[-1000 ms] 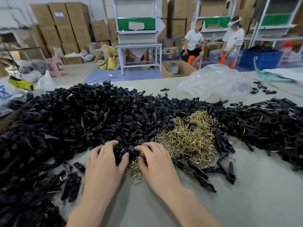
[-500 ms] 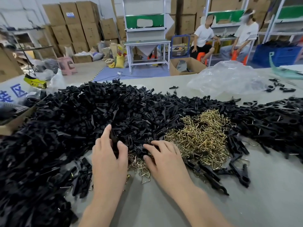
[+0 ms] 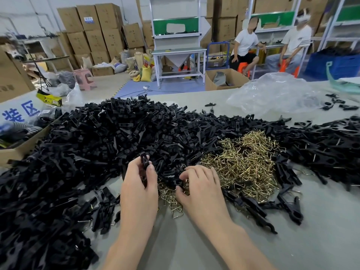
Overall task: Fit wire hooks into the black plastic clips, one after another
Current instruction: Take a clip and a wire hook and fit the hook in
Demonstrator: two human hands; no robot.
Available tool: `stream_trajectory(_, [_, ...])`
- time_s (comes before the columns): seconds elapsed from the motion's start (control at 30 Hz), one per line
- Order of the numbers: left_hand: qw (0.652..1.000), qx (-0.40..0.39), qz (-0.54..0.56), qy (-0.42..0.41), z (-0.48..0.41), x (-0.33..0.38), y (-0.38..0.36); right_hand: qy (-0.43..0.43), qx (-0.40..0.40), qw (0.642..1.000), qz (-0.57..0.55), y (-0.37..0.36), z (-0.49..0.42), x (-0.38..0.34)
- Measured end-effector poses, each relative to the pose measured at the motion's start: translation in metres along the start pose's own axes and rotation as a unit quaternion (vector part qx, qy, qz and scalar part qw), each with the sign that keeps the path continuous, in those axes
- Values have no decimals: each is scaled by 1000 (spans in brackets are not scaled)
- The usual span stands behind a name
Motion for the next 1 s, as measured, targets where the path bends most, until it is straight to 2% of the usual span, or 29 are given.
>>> stream_trajectory(0.23, [999, -4, -44, 3, 0, 0, 1, 16, 40, 997, -72, 11, 1, -4])
stream_trajectory(0.4, [995, -17, -98, 26, 0, -9, -1, -30, 7, 999, -29, 9, -1, 10])
stream_trajectory(0.5, [986, -28, -164, -11, 1, -5, -4, -46, -10, 999, -26, 7, -1, 14])
stream_trajectory(0.6, [964, -76, -247, -68, 3, 1, -16, -49, -15, 998, -21, 7, -1, 13])
stream_trajectory(0.77, [928, -124, -332, -114, 3, 1, -29, -45, 9, 999, -29, 12, -1, 12])
stream_trajectory(1.0, [913, -78, -363, -168, 3, 8, -28, -31, 50, 997, -54, 22, 0, 8])
Point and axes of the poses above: each hand's wrist, its own z-axis away from the middle knuckle, its own y-axis out of the back of the hand, x = y × z, the point moved 8 cm from there along -z, towards the middle knuckle, and after that the axes turned 4 degrees about -x, right-handed, at the moved point
